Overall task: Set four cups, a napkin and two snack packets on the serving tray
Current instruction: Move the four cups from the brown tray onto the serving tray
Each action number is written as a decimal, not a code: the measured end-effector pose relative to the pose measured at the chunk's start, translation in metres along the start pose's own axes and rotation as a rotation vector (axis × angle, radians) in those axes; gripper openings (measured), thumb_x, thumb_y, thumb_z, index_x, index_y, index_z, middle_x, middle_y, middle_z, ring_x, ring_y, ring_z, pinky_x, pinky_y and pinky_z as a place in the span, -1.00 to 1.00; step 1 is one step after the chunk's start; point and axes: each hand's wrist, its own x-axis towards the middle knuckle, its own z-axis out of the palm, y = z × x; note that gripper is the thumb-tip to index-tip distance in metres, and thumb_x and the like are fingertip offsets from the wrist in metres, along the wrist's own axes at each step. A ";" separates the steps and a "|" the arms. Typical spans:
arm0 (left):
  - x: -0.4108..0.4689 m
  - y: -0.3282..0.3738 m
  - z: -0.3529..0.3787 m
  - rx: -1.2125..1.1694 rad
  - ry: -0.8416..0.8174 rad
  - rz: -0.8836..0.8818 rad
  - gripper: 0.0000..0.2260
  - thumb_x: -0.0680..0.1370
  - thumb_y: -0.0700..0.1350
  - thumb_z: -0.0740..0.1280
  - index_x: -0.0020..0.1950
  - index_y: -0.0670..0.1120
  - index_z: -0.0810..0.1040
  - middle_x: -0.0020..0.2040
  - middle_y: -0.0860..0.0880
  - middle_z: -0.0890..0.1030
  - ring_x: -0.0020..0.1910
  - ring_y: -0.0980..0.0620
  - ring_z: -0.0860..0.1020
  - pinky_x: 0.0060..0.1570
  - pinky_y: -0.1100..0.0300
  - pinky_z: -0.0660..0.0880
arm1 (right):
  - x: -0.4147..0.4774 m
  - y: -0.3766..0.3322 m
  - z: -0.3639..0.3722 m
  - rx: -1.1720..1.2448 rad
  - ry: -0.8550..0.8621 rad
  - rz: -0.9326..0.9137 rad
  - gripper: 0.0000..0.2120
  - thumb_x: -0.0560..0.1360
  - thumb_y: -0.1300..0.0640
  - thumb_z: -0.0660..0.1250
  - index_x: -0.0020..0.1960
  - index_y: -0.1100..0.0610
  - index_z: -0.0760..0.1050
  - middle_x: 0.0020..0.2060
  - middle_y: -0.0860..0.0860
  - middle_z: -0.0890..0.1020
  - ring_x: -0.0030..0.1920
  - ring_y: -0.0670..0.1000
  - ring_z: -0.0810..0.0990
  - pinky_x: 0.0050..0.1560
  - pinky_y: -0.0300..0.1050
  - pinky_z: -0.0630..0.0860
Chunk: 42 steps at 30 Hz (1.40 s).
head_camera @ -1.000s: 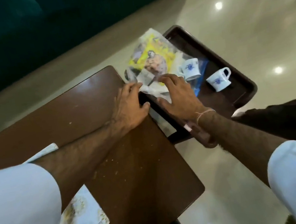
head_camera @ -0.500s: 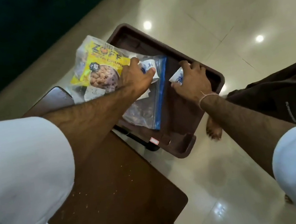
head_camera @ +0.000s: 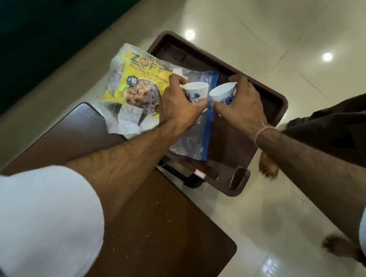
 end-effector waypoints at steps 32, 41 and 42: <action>-0.376 -0.280 -0.242 -0.270 0.796 -0.570 -0.36 0.24 0.00 0.65 0.24 -0.02 0.48 0.20 0.02 0.34 0.19 -0.05 0.51 0.17 -0.04 0.56 | -0.333 -0.282 0.221 0.073 -0.695 -0.567 -0.24 0.34 0.00 0.60 0.46 0.02 0.37 0.35 0.01 0.54 0.34 0.07 0.49 0.38 0.08 0.45; -0.423 -0.281 -0.222 -0.399 0.920 -0.762 -0.40 0.27 0.04 0.64 0.17 0.00 0.41 0.07 0.02 0.59 0.04 -0.01 0.58 0.00 0.14 0.51 | -0.391 -0.289 0.266 -0.154 -0.789 -0.550 -0.37 0.26 -0.11 0.57 0.22 -0.05 0.37 0.09 0.03 0.45 -0.02 0.04 0.48 -0.03 -0.16 0.39; -0.425 -0.282 -0.217 -0.406 0.929 -0.779 -0.39 0.27 0.02 0.64 0.19 -0.01 0.41 0.09 0.01 0.59 0.05 -0.02 0.58 0.00 0.17 0.50 | -0.397 -0.289 0.270 -0.192 -0.777 -0.562 -0.37 0.26 -0.18 0.55 0.20 -0.06 0.35 0.04 0.00 0.41 -0.06 0.08 0.50 -0.07 -0.12 0.41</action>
